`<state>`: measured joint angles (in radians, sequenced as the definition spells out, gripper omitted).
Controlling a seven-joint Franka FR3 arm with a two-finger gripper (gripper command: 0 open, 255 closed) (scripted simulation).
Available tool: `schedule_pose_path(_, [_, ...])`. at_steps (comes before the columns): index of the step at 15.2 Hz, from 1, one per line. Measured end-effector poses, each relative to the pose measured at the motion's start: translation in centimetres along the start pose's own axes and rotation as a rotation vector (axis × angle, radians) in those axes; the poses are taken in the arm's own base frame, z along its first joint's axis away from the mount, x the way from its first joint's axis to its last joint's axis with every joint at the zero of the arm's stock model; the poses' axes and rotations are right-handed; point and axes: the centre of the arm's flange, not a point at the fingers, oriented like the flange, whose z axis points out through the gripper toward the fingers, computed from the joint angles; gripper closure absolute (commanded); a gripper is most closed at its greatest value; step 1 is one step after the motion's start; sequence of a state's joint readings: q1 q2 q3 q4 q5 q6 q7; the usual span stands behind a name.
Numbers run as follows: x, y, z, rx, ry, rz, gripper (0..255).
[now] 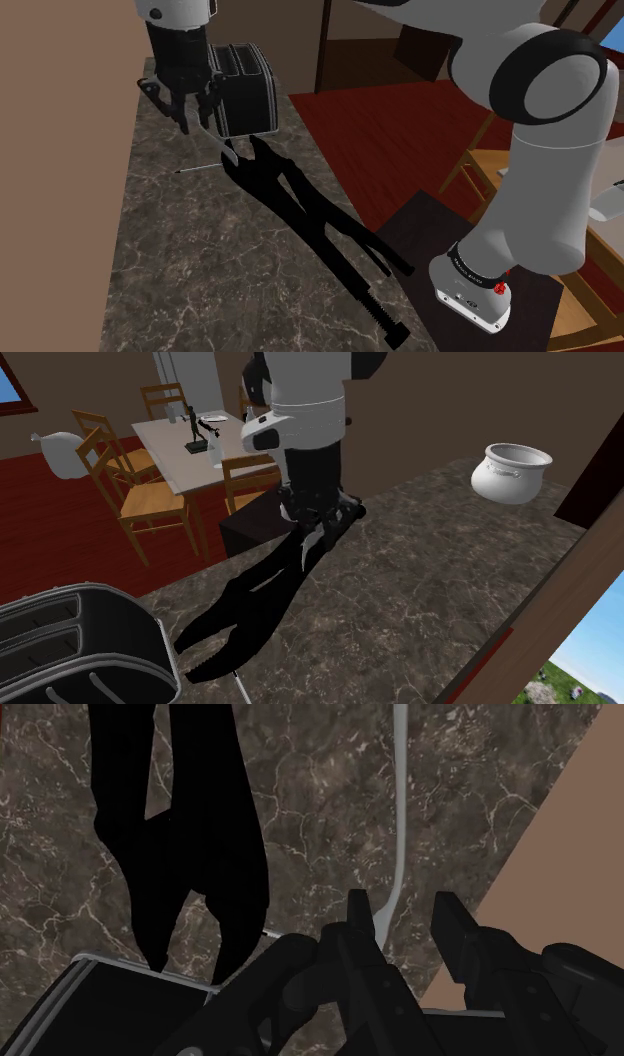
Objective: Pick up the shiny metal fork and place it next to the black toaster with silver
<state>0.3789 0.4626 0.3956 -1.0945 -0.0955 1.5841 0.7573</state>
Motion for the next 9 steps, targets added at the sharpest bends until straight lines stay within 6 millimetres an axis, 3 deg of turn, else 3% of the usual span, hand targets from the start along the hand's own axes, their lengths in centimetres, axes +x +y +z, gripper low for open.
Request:
schedule_pose_path(4, [0.0, 0.3, -1.6, 0.000, 0.000, 0.000, 255])
schedule_pose_path(9, [1.3, 5.9, -2.3, -0.001, 0.000, 0.000, 255])
